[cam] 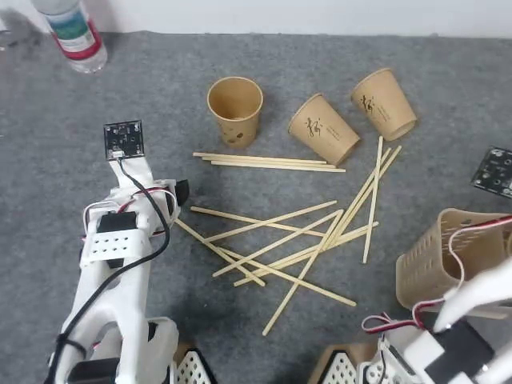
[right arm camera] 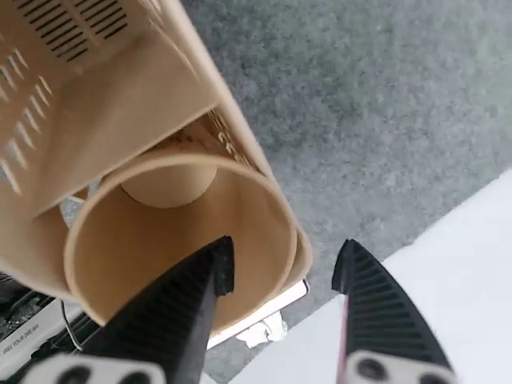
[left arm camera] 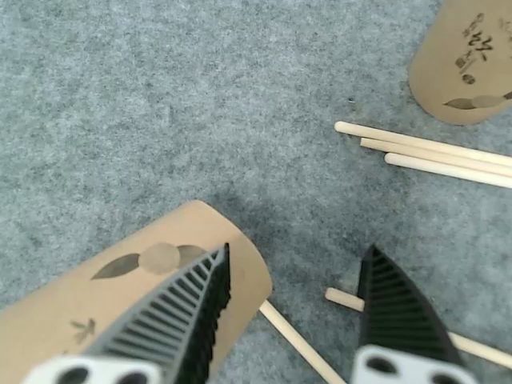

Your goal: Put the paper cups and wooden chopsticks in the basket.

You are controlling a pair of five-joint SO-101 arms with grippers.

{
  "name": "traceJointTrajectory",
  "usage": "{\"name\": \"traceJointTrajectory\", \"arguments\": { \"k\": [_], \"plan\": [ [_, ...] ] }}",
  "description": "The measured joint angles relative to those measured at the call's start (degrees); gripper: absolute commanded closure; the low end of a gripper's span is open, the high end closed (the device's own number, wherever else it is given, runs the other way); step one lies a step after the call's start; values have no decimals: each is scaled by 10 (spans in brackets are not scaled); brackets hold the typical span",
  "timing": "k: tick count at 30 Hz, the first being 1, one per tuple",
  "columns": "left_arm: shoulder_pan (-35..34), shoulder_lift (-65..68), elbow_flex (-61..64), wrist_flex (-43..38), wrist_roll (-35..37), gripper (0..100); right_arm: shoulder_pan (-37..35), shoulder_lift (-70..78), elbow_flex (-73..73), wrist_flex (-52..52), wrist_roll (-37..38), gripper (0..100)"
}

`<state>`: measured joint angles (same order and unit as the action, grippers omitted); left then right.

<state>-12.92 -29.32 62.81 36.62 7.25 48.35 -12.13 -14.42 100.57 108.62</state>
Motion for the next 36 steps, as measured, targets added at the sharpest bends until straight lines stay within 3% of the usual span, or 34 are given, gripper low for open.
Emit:
{"name": "traceJointTrajectory", "arguments": {
  "k": [8,14,18,22,25,32,36],
  "plan": [
    [0,0,0,0,0,742,-35,43,27,0,0,797],
    [0,0,0,0,0,742,-47,84,28,0,0,878],
    [0,0,0,0,0,742,-47,103,28,0,1,998],
    [0,0,0,0,0,742,-47,113,26,-6,-8,990],
    [0,0,0,0,0,742,-51,123,26,-39,-79,992],
    [0,0,0,0,0,742,-62,146,27,-156,-333,992],
    [0,0,0,0,0,742,-62,156,24,-178,-431,992]
  ]
}}
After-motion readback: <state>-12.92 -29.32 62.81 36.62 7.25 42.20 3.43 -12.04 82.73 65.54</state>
